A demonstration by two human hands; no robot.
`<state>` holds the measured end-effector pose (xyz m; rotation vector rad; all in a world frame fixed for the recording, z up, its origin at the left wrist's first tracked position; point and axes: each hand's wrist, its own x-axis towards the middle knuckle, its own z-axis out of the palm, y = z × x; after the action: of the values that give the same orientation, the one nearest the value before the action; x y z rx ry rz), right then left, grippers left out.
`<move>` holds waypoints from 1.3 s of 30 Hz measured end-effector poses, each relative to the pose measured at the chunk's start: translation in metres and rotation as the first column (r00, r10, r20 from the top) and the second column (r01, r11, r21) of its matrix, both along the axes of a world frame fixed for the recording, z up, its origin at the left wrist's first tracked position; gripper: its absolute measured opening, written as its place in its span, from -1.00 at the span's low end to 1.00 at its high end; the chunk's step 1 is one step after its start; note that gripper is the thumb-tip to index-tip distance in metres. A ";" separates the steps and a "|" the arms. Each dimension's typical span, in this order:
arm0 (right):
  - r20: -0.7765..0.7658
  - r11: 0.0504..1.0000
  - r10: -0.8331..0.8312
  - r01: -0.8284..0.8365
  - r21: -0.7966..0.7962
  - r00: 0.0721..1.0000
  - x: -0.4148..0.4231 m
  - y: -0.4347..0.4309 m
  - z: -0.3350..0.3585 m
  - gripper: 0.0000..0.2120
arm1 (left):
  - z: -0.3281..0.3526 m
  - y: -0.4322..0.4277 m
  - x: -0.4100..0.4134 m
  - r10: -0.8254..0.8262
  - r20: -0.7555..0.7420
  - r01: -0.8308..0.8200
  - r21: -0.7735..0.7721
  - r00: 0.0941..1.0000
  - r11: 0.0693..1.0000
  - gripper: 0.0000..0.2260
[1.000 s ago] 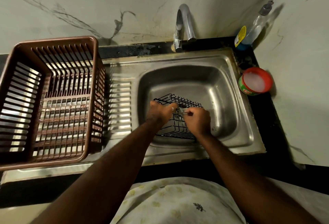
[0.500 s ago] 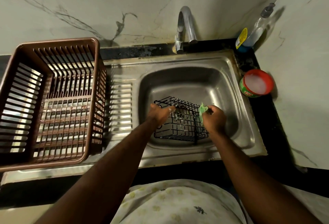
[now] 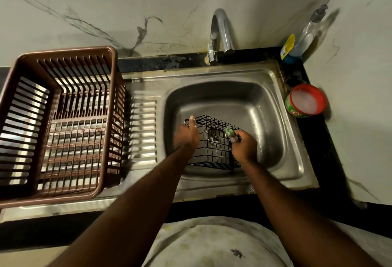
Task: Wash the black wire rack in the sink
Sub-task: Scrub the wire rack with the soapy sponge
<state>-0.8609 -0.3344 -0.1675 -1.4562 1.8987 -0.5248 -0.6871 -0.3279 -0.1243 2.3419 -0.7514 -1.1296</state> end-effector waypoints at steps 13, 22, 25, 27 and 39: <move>-0.132 0.778 0.482 -0.492 -0.392 0.866 0.061 0.023 0.045 -0.66 | -0.008 0.004 -0.004 0.061 -0.026 -0.063 -0.070 0.998 0.996 -0.54; -0.191 0.860 0.405 -0.444 -0.253 0.894 0.015 -0.002 0.017 -0.70 | -0.005 -0.007 -0.003 -0.093 0.102 0.088 0.046 0.990 0.995 -0.38; -0.227 0.906 0.359 -0.396 -0.149 0.905 -0.008 -0.004 -0.003 -0.70 | -0.004 -0.004 -0.003 -0.056 0.073 0.052 0.051 0.996 0.997 -0.39; -0.241 0.942 0.302 -0.328 -0.075 0.922 -0.020 -0.008 -0.012 -0.69 | -0.005 -0.001 -0.002 -0.055 0.065 0.052 0.051 0.996 0.997 -0.42; -0.083 0.998 0.023 -0.029 -0.061 0.996 -0.001 -0.019 -0.002 -0.81 | -0.005 -0.005 -0.005 -0.149 0.139 0.142 0.055 0.979 0.988 -0.55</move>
<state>-0.8617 -0.3538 -0.1693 -1.5628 1.9401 -0.5235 -0.6925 -0.3333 -0.1297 2.4597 -0.9722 -1.0550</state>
